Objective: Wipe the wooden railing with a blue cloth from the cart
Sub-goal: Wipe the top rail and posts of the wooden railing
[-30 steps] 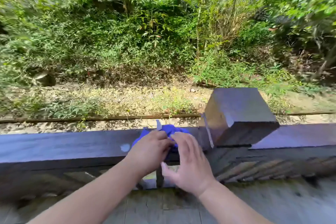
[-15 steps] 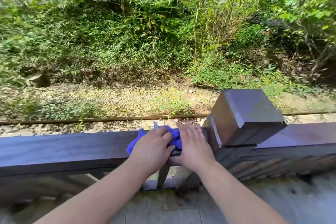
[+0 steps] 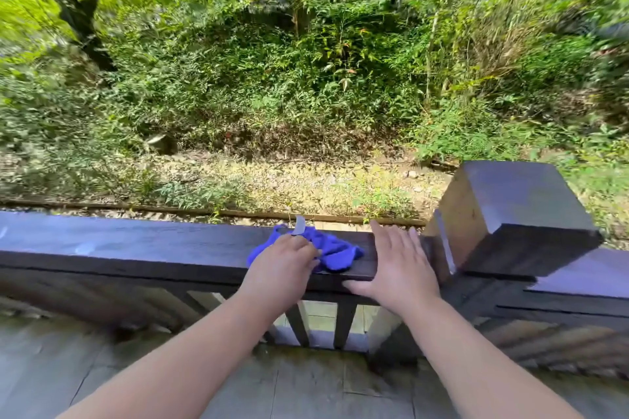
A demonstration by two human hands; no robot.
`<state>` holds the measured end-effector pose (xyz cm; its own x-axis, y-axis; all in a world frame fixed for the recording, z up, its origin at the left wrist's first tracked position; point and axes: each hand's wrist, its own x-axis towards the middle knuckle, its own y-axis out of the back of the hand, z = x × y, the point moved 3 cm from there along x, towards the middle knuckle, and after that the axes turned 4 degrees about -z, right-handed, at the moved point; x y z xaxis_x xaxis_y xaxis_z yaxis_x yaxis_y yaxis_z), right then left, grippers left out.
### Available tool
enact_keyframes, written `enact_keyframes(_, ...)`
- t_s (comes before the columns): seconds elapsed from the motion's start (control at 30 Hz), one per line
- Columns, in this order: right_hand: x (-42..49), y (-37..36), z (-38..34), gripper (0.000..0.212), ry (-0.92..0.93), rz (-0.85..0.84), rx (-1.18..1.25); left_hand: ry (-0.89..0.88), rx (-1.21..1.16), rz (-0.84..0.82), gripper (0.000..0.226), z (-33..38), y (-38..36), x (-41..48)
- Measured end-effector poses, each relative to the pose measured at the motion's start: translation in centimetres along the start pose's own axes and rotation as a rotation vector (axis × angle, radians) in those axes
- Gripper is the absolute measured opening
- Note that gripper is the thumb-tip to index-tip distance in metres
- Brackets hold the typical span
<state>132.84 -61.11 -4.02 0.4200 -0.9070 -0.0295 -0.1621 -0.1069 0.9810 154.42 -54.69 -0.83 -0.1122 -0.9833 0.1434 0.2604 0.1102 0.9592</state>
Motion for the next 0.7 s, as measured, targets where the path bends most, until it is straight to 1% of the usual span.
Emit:
enact_keyframes(0.13, 0.4, 0.1, -1.3, 0.126, 0.010, -0.074, -0.061, 0.022, -0.006, 0.030, 0.015, -1.4, 0.2, -0.8)
enact_keyframes(0.27, 1.6, 0.1, -4.9, 0.124, 0.095, -0.093, -0.122, 0.048, -0.005, 0.069, 0.012, -3.3, 0.7, -1.8)
enact_keyframes(0.5, 3.3, -1.6, -12.5, 0.121, 0.183, -0.102, -0.115, 0.082, -0.051, 0.090, 0.015, -8.2, 2.3, -4.0)
enact_keyframes(0.7, 4.7, -3.1, -19.0, 0.121, 0.200, -0.100, -0.087, 0.116, -0.086, 0.103, 0.015, -14.1, 4.0, -6.3)
